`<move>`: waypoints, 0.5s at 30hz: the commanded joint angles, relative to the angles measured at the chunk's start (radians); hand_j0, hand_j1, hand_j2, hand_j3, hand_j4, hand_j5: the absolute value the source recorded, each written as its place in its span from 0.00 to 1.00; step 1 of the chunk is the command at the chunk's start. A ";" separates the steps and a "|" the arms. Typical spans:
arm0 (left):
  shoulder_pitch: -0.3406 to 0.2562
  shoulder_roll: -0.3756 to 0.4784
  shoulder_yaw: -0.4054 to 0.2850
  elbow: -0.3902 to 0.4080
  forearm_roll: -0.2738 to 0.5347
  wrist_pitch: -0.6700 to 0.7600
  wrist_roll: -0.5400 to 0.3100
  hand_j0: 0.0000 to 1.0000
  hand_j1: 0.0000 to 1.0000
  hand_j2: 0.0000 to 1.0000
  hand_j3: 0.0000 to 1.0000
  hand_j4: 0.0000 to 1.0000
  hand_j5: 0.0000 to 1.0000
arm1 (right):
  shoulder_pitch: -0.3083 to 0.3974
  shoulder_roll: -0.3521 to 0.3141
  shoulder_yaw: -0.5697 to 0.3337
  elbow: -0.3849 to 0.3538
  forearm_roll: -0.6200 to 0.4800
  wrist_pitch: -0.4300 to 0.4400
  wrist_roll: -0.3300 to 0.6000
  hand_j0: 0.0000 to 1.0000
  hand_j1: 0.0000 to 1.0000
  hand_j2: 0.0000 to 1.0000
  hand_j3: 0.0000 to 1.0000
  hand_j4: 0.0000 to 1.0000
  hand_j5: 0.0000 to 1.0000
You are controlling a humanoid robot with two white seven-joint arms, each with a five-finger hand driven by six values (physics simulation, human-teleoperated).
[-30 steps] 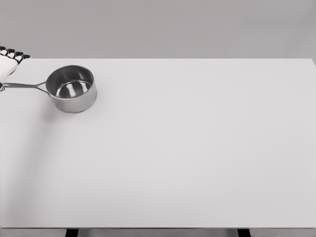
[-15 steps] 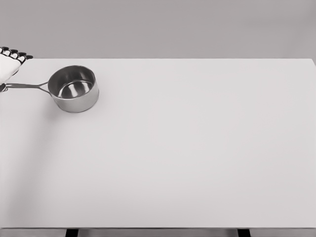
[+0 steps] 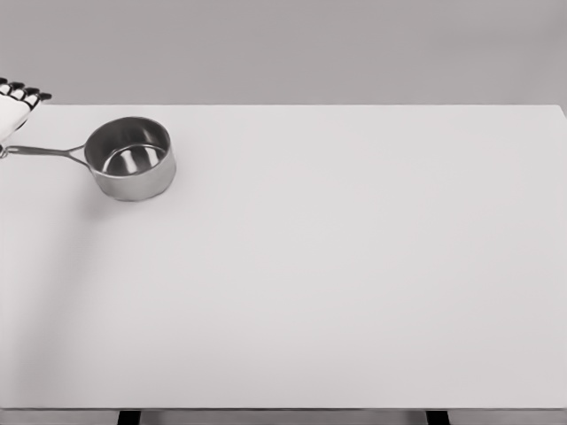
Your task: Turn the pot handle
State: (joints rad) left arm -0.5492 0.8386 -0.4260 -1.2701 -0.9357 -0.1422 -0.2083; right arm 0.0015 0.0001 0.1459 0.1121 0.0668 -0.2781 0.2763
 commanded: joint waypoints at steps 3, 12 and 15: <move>0.000 0.002 0.009 0.012 0.003 0.000 0.001 1.00 1.00 1.00 1.00 1.00 1.00 | 0.000 0.000 0.000 0.000 0.001 0.000 0.000 1.00 1.00 1.00 1.00 1.00 1.00; -0.002 0.016 0.039 0.018 0.008 -0.002 0.001 1.00 1.00 1.00 1.00 1.00 1.00 | -0.002 0.000 0.000 0.000 -0.001 0.000 0.001 1.00 1.00 1.00 1.00 1.00 1.00; -0.020 0.016 0.089 -0.038 0.073 -0.028 -0.003 1.00 1.00 1.00 1.00 1.00 1.00 | 0.000 0.000 0.000 0.000 0.001 0.000 0.000 1.00 1.00 1.00 1.00 1.00 1.00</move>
State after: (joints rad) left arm -0.5722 0.8519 -0.3657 -1.2814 -0.8897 -0.1598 -0.2107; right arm 0.0015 0.0001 0.1459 0.1120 0.0670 -0.2775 0.2760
